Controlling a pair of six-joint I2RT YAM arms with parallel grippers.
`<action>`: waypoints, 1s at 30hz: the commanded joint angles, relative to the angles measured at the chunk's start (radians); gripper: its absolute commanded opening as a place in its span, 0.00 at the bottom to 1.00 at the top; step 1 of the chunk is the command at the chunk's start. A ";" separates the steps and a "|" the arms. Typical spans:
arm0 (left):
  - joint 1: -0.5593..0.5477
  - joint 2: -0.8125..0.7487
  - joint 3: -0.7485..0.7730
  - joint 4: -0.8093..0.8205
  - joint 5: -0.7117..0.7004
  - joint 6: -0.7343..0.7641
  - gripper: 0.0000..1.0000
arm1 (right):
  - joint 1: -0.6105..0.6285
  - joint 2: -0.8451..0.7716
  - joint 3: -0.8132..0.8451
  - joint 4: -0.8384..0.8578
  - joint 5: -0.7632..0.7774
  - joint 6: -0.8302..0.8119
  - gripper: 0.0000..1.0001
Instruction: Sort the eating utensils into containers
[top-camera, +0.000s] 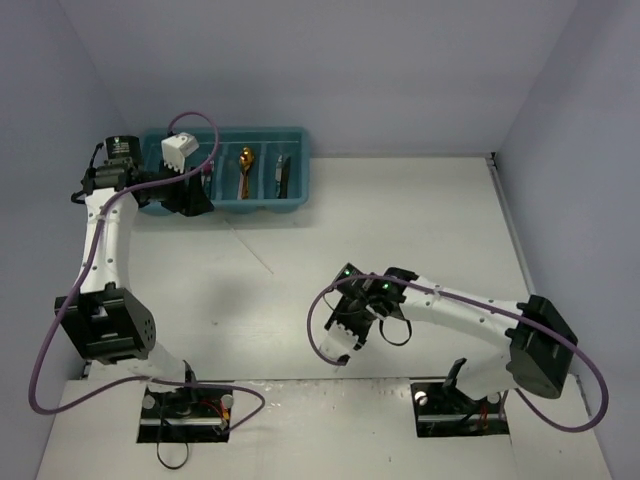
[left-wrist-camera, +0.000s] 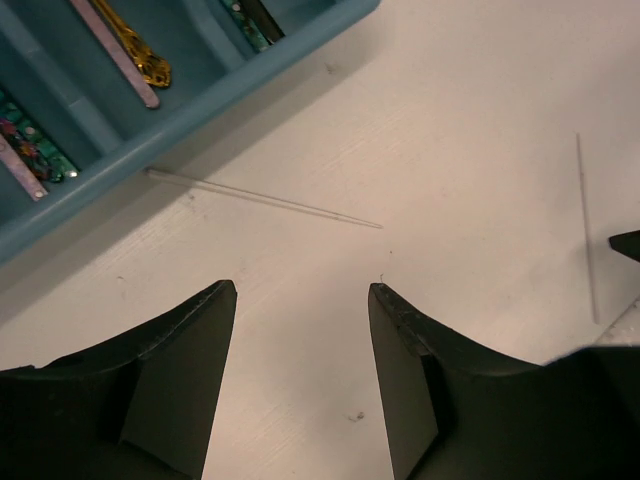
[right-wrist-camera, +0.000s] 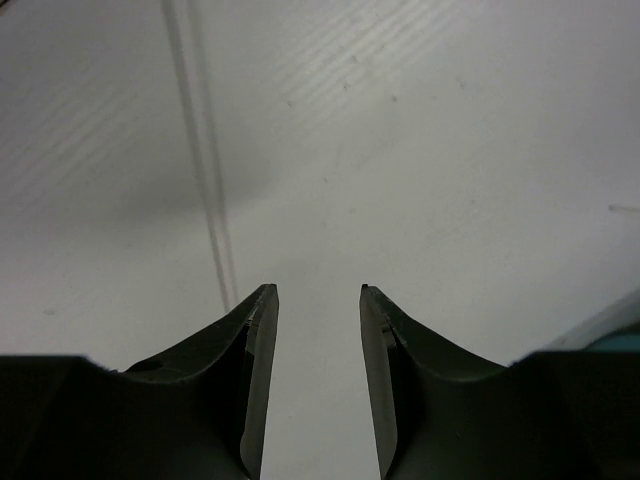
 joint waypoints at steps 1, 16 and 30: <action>-0.010 -0.117 -0.021 0.027 0.111 -0.032 0.53 | 0.030 0.058 0.020 -0.095 -0.037 -0.207 0.35; -0.022 -0.213 -0.192 0.027 0.176 -0.041 0.53 | 0.072 0.305 0.124 -0.331 -0.044 -0.175 0.30; -0.023 -0.215 -0.242 0.025 0.161 -0.034 0.53 | -0.010 0.401 0.147 -0.276 -0.044 -0.113 0.14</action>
